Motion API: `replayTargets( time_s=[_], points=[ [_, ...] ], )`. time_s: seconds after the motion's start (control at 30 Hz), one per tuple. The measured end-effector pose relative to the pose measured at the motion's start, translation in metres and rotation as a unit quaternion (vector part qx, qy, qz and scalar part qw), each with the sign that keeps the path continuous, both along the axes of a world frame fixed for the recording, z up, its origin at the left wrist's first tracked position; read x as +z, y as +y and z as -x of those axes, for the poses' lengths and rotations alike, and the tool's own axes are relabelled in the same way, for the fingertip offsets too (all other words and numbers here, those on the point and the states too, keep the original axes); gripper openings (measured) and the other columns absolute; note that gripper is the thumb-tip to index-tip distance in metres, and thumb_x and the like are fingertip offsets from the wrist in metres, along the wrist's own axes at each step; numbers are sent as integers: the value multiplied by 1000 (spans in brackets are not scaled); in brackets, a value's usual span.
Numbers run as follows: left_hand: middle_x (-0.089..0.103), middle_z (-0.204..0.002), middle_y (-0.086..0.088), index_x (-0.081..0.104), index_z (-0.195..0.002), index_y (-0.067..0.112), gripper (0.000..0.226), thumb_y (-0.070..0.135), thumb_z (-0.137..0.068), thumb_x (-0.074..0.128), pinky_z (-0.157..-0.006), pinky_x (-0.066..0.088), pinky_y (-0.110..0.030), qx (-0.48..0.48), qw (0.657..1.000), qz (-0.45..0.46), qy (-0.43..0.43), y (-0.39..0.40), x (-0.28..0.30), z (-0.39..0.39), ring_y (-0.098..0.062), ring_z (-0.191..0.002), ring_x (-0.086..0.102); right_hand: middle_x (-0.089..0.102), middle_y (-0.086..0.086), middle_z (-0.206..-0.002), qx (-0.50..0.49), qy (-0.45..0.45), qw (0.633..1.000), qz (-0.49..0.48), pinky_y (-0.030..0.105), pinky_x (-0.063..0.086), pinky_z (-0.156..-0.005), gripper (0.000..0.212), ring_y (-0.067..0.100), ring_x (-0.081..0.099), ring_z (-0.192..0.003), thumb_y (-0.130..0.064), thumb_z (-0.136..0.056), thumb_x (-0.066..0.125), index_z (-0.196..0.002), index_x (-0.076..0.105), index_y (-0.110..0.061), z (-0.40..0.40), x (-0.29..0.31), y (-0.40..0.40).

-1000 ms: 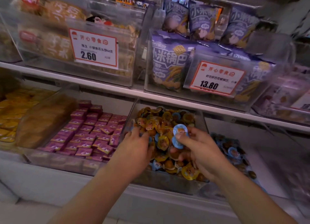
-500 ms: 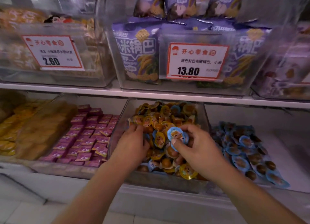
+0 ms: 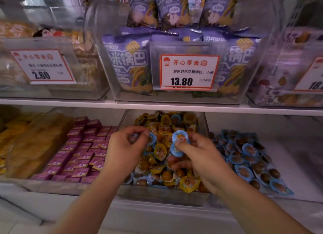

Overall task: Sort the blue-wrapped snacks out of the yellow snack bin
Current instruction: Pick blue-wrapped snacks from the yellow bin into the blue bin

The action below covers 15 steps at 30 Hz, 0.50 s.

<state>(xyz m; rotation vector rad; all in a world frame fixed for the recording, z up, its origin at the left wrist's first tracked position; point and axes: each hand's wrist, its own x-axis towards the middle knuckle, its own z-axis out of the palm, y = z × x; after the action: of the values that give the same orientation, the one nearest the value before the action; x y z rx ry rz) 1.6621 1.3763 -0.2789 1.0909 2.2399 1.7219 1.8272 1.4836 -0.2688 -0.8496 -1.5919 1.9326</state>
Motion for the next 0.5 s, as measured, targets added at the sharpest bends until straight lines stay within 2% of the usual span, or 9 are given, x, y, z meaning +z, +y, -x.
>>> replayTargets(
  time_s=[0.07, 0.13, 0.17, 0.2, 0.27, 0.3, 0.33, 0.43, 0.5],
  points=[
    [73, -74, -2, 77, -87, 29, 10, 24, -91, 69, -55, 49, -22, -54, 988, -62, -132, 2, 10, -13, -9, -66, 64, 74, 21, -92, 4, 28, 995, 91, 36, 58, -59, 19, 34, 74, -82, -14, -97, 59, -114, 63, -6, 1, 3, -4],
    [73, -77, -2, 76, -90, 28, 11, 23, -92, 67, -56, 52, -23, -114, 974, -86, -174, 5, 17, -30, -12, -69, 67, 70, 25, -108, 42, 79, 975, 202, 40, 58, -63, 31, 37, 71, -92, -19, -96, 53, -119, 63, -2, 1, 9, -10],
    [74, -81, 2, 76, -91, 30, 11, 23, -92, 67, -60, 53, -22, -127, 977, -85, -151, 7, 17, -39, -10, -74, 70, 68, 25, -115, 71, 101, 963, 240, 44, 58, -69, 39, 36, 69, -97, -25, -95, 49, -123, 64, -2, 0, 13, -13],
    [74, -86, 6, 75, -91, 32, 10, 26, -92, 67, -65, 55, -21, -124, 986, -71, -90, 10, 15, -47, -9, -80, 70, 67, 23, -121, 93, 118, 953, 263, 48, 58, -80, 46, 35, 67, -102, -33, -95, 46, -125, 64, -3, 0, 15, -16],
    [67, -98, 15, 70, -99, 35, 10, 34, -94, 61, -80, 52, -25, -104, 990, -30, 87, 15, 12, -63, -9, -95, 64, 65, 19, -128, 99, 155, 936, 301, 49, 47, -104, 55, 30, 64, -114, -47, -95, 47, -127, 65, -7, -3, 19, -20],
    [62, -105, 16, 66, -107, 34, 15, 34, -95, 56, -86, 49, -30, -106, 982, -21, 155, 18, 10, -71, -11, -102, 59, 66, 17, -128, 82, 169, 929, 319, 46, 43, -109, 57, 28, 63, -118, -50, -92, 53, -126, 66, -7, -4, 21, -22],
    [60, -111, 14, 62, -116, 29, 24, 34, -96, 51, -91, 47, -35, -118, 976, -19, 184, 20, 9, -80, -13, -106, 56, 68, 15, -125, 57, 175, 928, 325, 41, 44, -108, 56, 26, 65, -117, -52, -89, 59, -122, 70, -8, -5, 23, -23],
    [51, -135, 8, 38, -143, 22, 48, 35, -96, 38, -110, 31, -37, -124, 964, -5, 235, 27, 7, -102, -11, -128, 46, 74, 9, -112, 7, 159, 947, 280, 32, 54, -90, 40, 19, 71, -104, -48, -86, 67, -104, 78, -14, -16, 25, -20],
    [36, -156, -2, 19, -154, 14, 64, 38, -97, 35, -121, 15, -39, -128, 951, 16, 280, 28, 6, -109, -14, -147, 27, 73, 9, -114, 7, 164, 960, 228, 32, 55, -88, 29, 21, 70, -106, -35, -90, 67, -110, 76, -16, -27, 27, -15]
  ],
)
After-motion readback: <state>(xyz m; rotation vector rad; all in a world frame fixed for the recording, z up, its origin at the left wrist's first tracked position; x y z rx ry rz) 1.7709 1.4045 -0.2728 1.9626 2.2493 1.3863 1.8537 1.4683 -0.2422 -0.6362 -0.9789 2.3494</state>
